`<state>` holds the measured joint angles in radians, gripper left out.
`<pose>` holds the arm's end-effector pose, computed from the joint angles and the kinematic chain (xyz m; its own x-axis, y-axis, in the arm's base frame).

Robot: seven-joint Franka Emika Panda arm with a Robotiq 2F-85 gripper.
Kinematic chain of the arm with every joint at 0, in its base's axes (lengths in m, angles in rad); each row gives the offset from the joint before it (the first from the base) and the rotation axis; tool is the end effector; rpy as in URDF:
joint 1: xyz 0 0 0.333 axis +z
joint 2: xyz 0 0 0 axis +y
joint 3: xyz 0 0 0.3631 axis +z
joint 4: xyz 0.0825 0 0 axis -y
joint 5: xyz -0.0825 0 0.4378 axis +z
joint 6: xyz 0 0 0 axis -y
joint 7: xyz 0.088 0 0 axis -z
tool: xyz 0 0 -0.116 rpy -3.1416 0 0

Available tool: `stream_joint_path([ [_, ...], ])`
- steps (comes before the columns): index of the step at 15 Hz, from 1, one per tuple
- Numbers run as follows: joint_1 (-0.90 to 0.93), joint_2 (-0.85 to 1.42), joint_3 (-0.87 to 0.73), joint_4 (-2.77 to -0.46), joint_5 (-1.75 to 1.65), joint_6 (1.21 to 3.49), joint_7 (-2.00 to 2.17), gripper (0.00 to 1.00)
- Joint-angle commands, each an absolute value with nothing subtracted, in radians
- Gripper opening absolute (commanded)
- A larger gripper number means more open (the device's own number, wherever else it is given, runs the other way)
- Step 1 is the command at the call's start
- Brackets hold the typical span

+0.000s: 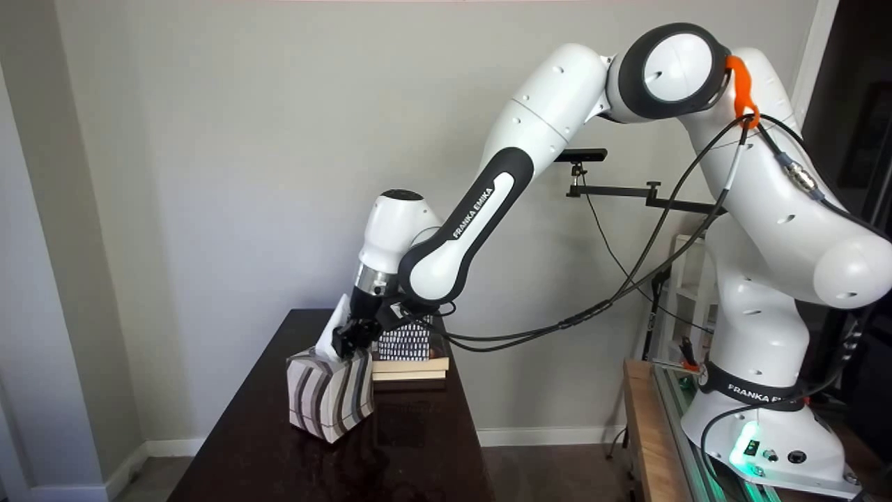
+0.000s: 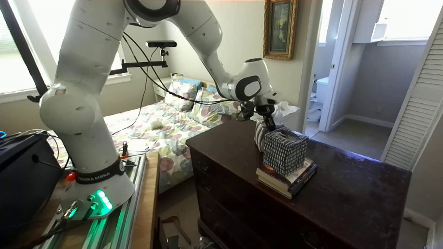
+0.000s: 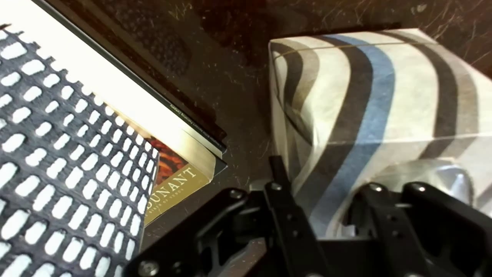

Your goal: Stack the tissue boxes on the book, then pull out a tissue

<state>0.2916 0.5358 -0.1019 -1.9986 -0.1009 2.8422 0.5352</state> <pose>0.6789 0.1389 0.2081 0.9229 -0.2268 0.3111 -0.2200 -0.9738 -0.0575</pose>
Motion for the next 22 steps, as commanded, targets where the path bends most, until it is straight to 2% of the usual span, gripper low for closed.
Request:
stream_joint_path([
  [1,0.262,0.487,-0.073,-2.001,-0.051,2.759,0.457,0.0],
  [11,0.241,0.27,-0.088,-2.059,-0.108,2.684,0.4,0.01],
  [22,0.102,0.088,-0.062,-2.06,-0.184,2.518,0.159,0.01],
])
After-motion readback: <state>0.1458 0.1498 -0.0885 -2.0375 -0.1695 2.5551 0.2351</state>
